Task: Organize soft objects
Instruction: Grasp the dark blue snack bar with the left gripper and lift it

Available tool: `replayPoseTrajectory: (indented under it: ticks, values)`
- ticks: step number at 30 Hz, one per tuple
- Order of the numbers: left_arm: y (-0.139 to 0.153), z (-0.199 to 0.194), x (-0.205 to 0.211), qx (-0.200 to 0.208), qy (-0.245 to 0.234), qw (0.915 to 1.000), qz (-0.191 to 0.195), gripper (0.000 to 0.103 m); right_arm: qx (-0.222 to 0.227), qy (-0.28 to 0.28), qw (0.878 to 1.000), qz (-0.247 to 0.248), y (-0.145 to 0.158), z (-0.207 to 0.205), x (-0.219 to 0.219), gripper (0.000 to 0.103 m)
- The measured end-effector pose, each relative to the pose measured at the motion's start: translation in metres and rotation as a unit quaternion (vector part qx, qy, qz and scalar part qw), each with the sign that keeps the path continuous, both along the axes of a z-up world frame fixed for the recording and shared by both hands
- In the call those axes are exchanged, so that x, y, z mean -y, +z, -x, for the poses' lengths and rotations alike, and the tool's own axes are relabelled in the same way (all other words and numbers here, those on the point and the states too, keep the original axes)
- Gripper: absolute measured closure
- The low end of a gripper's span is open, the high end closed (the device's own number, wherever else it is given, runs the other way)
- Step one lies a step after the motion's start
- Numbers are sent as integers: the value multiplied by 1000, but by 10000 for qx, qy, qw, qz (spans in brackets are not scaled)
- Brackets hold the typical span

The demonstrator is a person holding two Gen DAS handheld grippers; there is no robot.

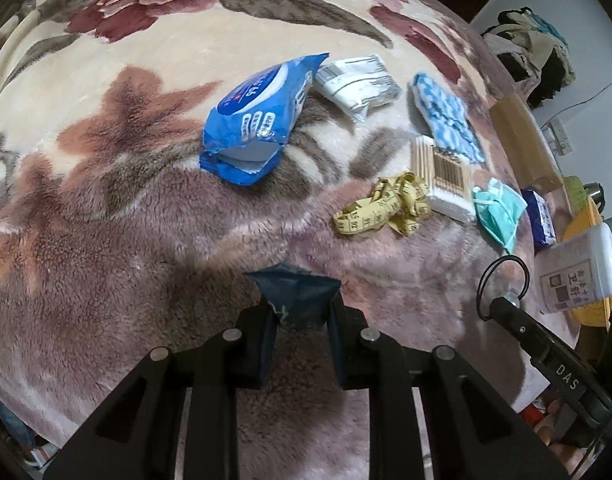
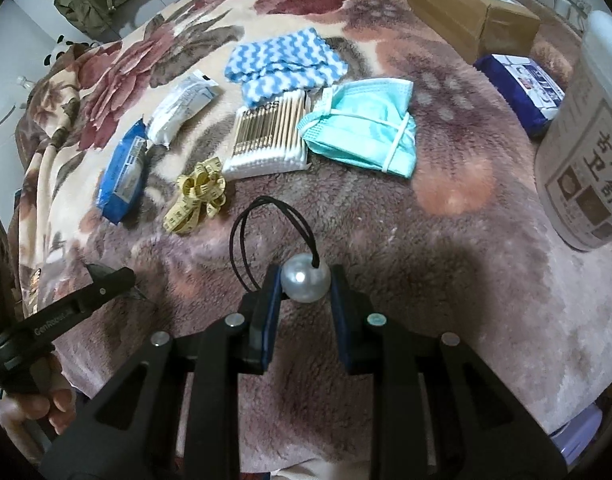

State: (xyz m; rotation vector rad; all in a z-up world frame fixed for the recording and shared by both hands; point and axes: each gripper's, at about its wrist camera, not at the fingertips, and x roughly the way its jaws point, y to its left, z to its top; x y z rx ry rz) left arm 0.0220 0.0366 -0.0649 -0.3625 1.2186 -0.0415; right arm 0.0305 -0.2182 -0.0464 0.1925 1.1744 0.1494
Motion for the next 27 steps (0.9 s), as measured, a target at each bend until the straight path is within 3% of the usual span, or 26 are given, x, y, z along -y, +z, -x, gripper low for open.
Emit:
replayPoseTrajectory:
  ticks: [4, 7, 15, 19, 23, 26, 27]
  values:
    - [-9, -3, -1, -43, 63, 10000, 0, 81, 36, 21, 10000, -23, 4, 5, -2, 78]
    - [-15, -5, 0, -310, 36, 9992, 245, 81, 41, 46, 10000, -60, 6, 9, -3, 78]
    - [17, 15, 7, -484, -279, 9973, 486, 81, 135, 60, 9998, -137, 16, 18, -3, 78]
    - [21, 23, 11, -805, -512, 9936, 597, 81, 153, 107, 9997, -159, 19, 20, -4, 78]
    - [4, 21, 21, -948, -573, 9933, 322, 80, 148, 111, 9997, -184, 18, 19, -3, 78]
    - [-13, 14, 24, -804, -394, 9959, 107, 54, 128, 91, 9997, -196, 16, 20, -2, 78]
    - [-18, 13, 23, -732, -318, 9968, 97, 52, 114, 84, 9997, -200, 15, 20, -2, 78]
